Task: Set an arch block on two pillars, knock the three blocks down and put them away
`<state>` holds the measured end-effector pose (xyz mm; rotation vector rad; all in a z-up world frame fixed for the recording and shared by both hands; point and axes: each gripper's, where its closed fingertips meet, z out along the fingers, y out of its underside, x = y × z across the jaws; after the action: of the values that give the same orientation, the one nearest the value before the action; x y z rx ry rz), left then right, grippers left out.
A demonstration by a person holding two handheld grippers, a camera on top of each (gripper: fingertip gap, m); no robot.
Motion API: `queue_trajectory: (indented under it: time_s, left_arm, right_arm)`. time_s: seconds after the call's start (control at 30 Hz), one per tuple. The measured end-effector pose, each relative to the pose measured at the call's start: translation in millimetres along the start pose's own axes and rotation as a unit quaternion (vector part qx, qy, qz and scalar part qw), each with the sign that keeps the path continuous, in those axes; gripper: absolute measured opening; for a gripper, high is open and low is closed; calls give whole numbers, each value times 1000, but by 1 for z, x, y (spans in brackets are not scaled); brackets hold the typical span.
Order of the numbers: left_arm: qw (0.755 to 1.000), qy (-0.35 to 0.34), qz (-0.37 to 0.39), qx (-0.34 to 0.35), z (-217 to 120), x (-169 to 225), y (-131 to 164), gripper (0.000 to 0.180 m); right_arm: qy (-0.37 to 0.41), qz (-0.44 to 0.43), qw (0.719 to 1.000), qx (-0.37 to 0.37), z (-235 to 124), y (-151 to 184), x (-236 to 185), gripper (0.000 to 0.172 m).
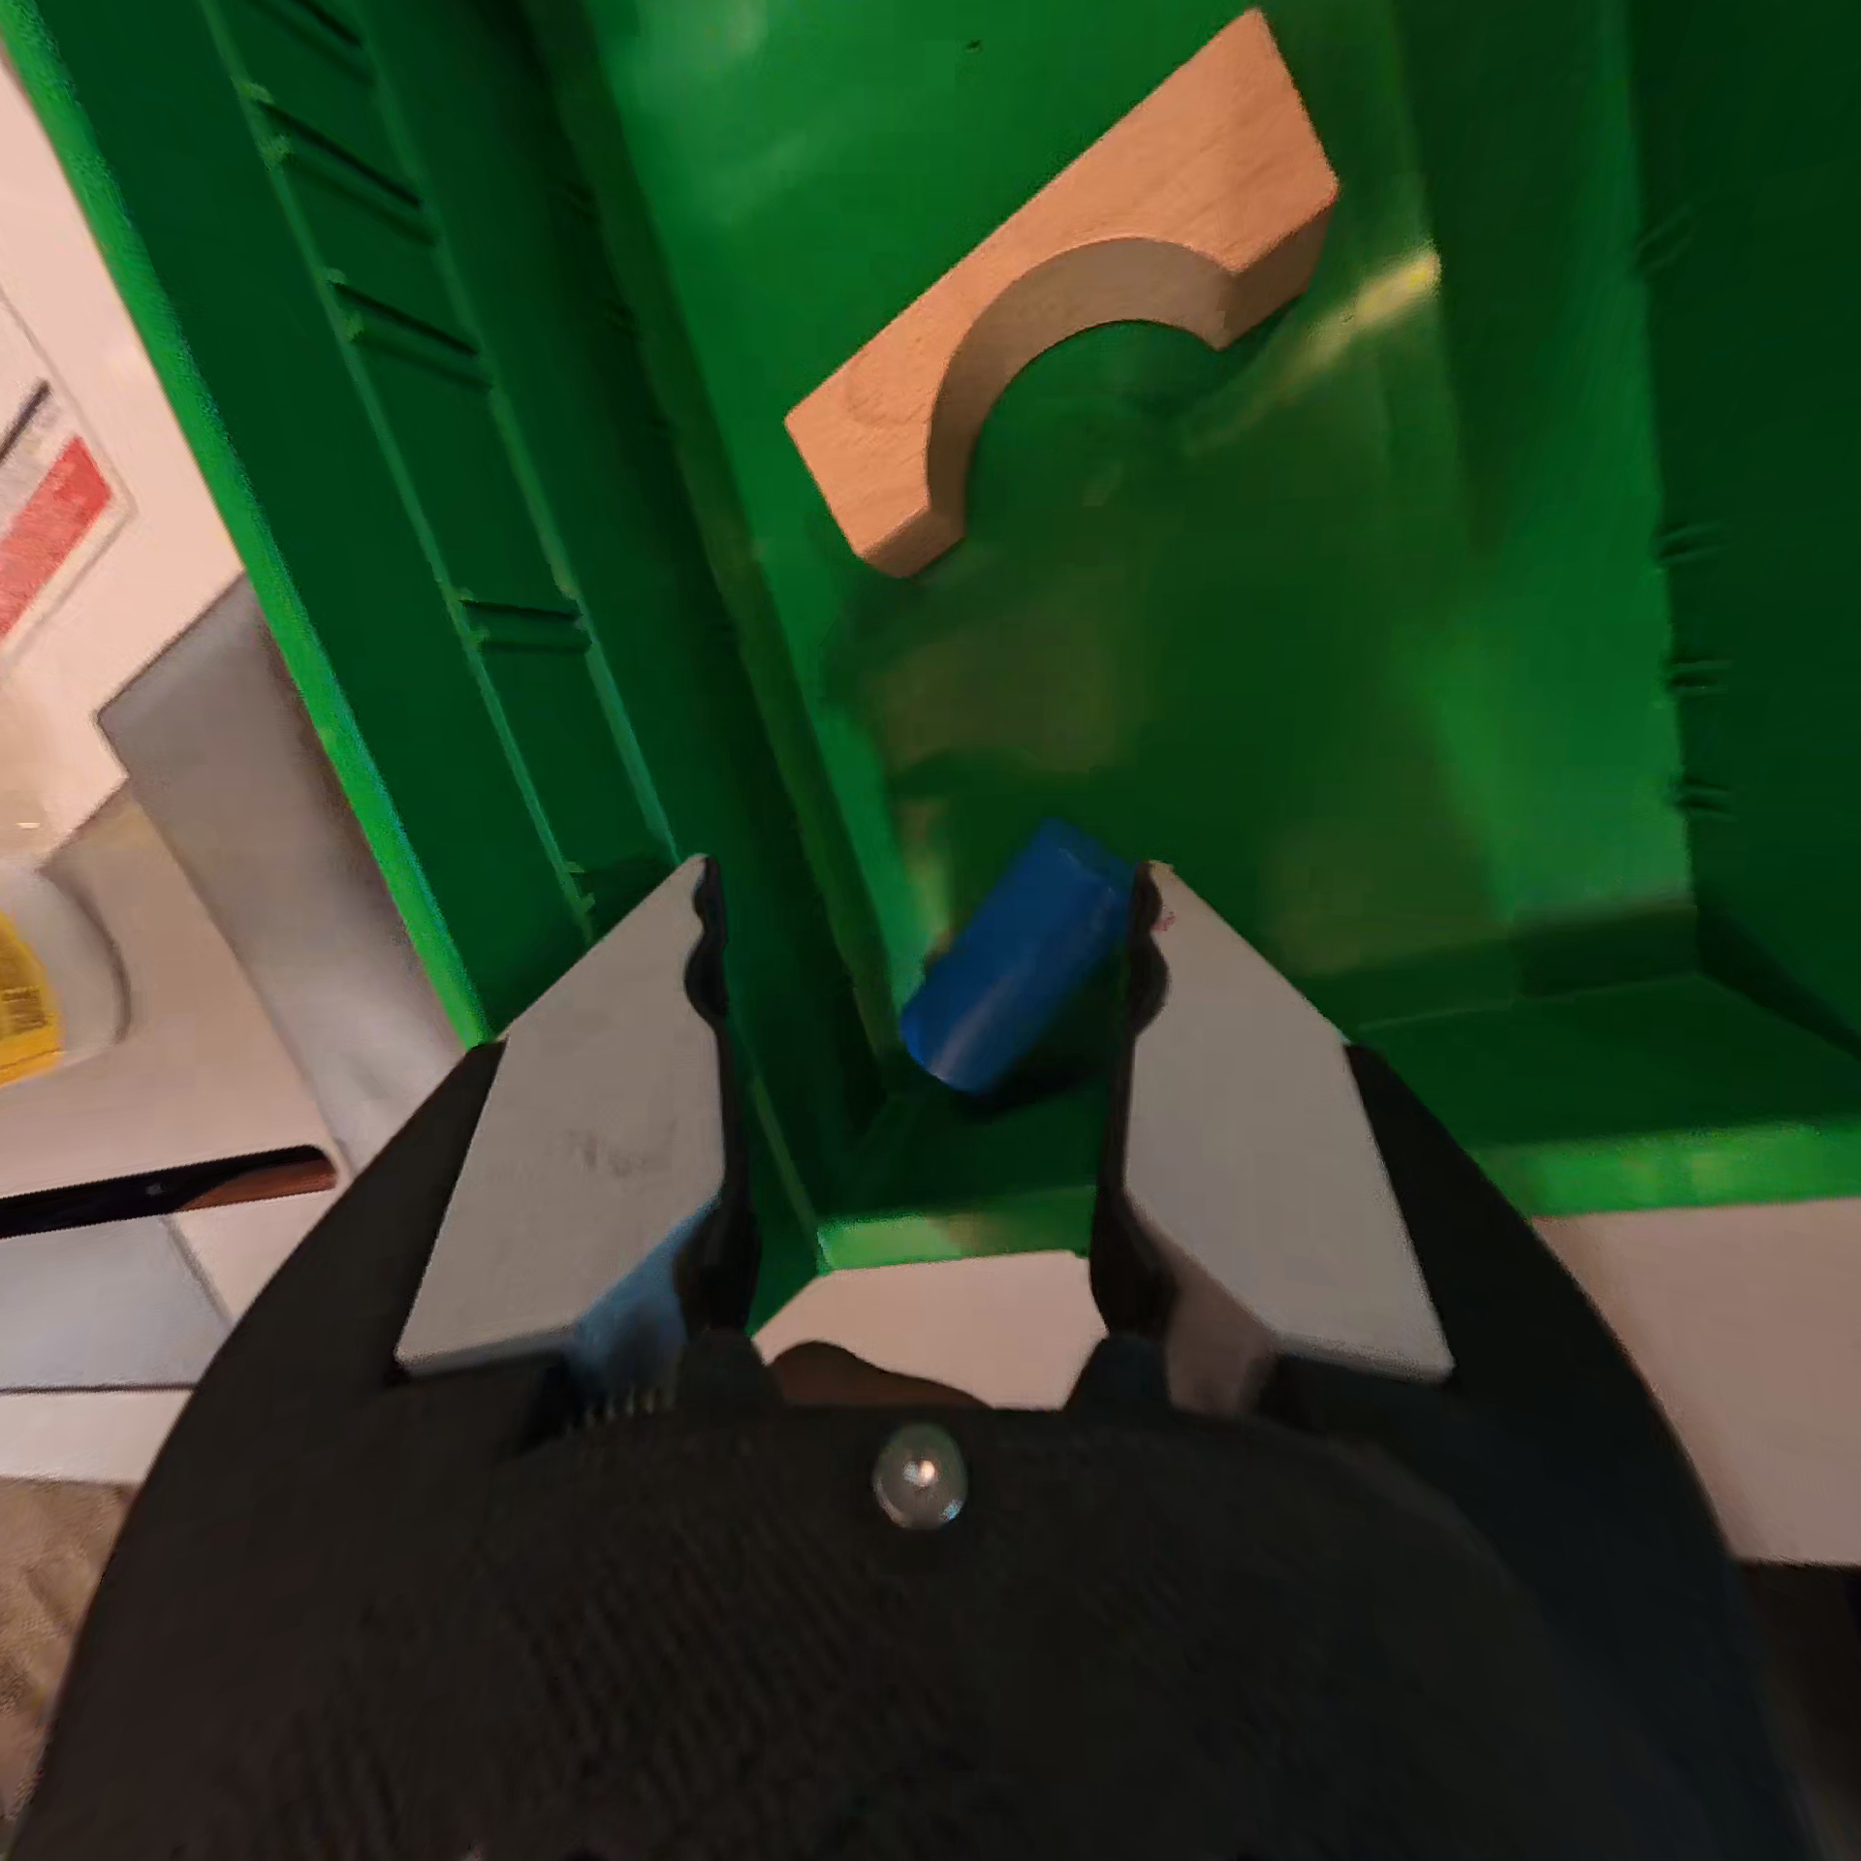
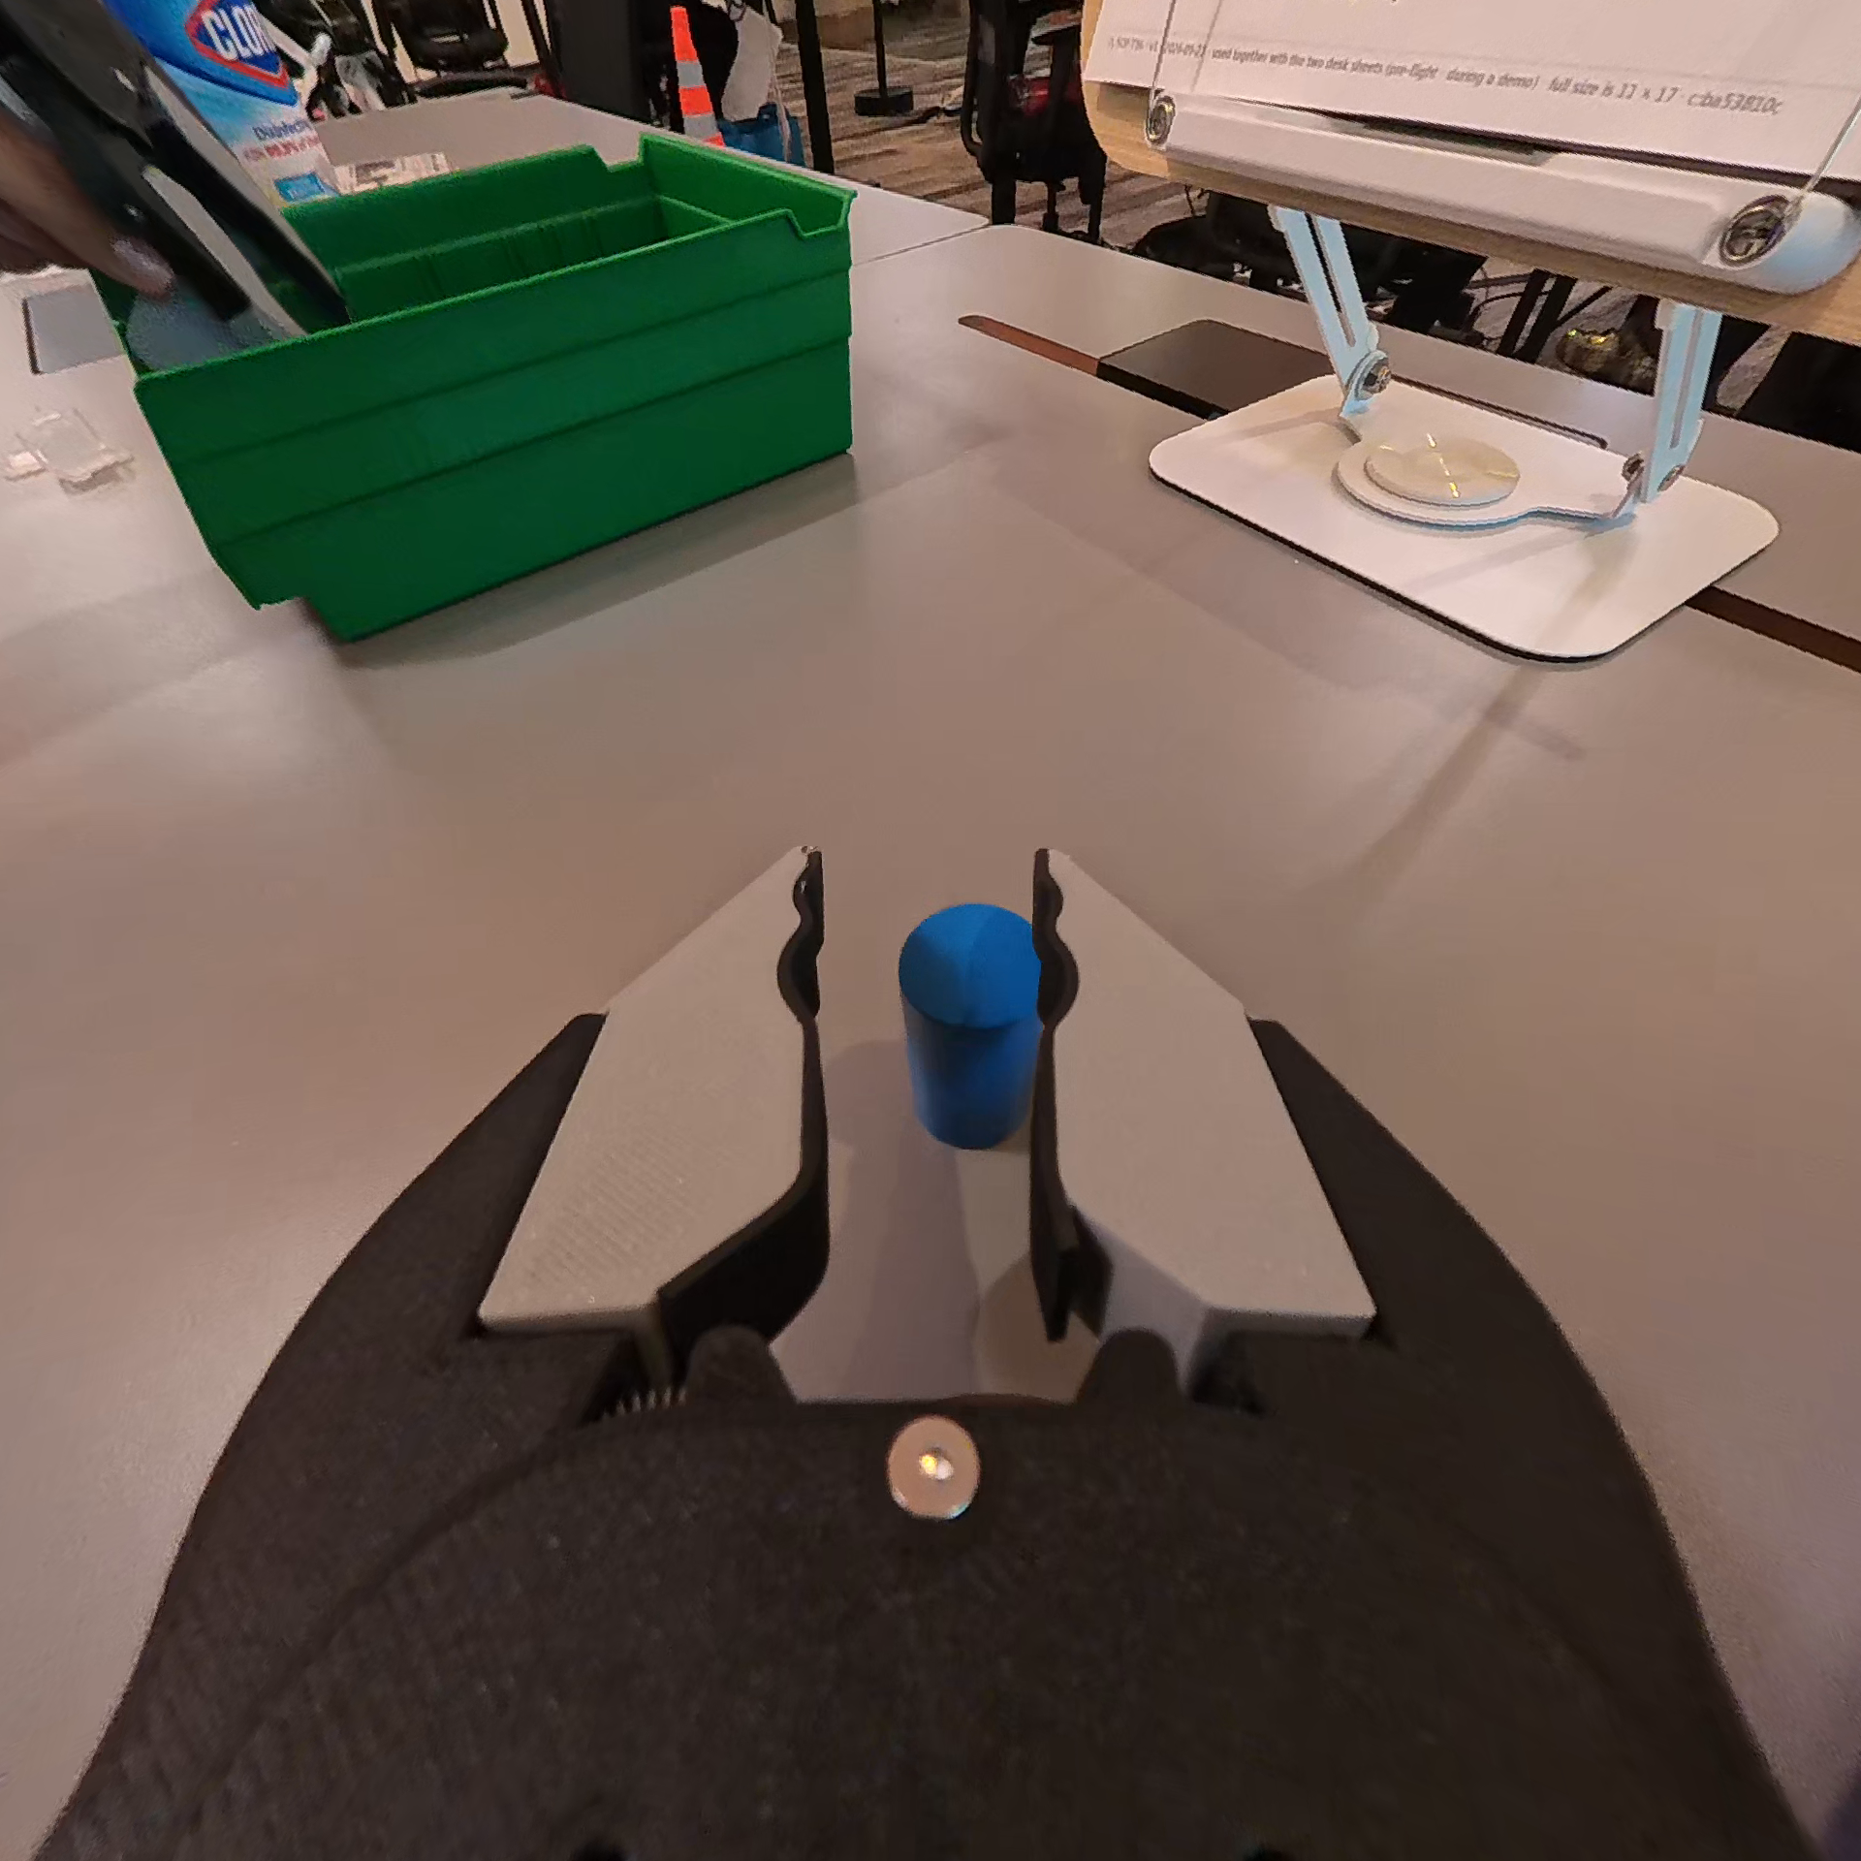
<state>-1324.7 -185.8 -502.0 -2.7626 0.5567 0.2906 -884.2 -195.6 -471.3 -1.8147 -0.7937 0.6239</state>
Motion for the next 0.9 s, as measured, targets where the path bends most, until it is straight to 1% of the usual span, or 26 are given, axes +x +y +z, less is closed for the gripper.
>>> queue_trajectory:
  time_s: [0.1, 0.17, 0.27, 0.33, 0.37, 0.4, 0.47, 0.57, 0.63, 0.7, 0.77, 0.83, 0.9]
  left_arm:
    - [999, 23, 5, -21, 2, 5, 13, 83]
    - [999, 35, 19, -26, 3, 7, 18, 81]
    - [998, 52, 40, -21, 6, 10, 21, 71]
    - [997, 37, 54, -41, 17, 6, 26, 63]
    - [996, 45, 53, -52, 20, 9, 27, 61]
    - [996, 62, 45, -46, 21, 14, 22, 50]
    - [995, 70, 53, -39, 25, 20, 16, 45]
    - [993, 50, 99, -46, 29, 21, 13, 32]
    - [993, 27, 112, -37, 29, 17, 9, 32]
    - [994, 14, 107, -12, 25, 12, 3, 31]
    - [995, 10, 91, 36, 13, 9, -9, 31]
    - [992, 13, 71, 107, -13, 9, -28, 31]
    - [977, 29, 52, 203, -54, 16, -52, 31]
  right_arm:
    - [-2, 0, 1000, 1, 0, -1, -1, 39]
    - [-2, -1, 1000, 1, 0, 0, -1, 38]
    - [-3, 0, 1000, 0, 1, 0, -2, 38]
    - [-5, 0, 1000, -4, 2, 2, -3, 38]
    - [-5, -1, 1000, -6, 2, 2, -3, 38]
    - [-4, -3, 1000, -7, 2, 3, -3, 38]
    - [-2, -6, 1000, -7, 2, 3, -2, 38]
    - [-1, -3, 1000, -3, 1, 1, -1, 38]
    - [-4, 1, 1000, 0, 0, 0, -1, 37]
    - [-7, 1, 1000, 3, 0, -1, -2, 37]
    - [-8, -1, 1000, 4, -1, -2, -3, 37]
    - [-10, -2, 1000, 4, -1, -3, -4, 37]
    - [-11, -2, 1000, 6, -1, -3, -5, 37]
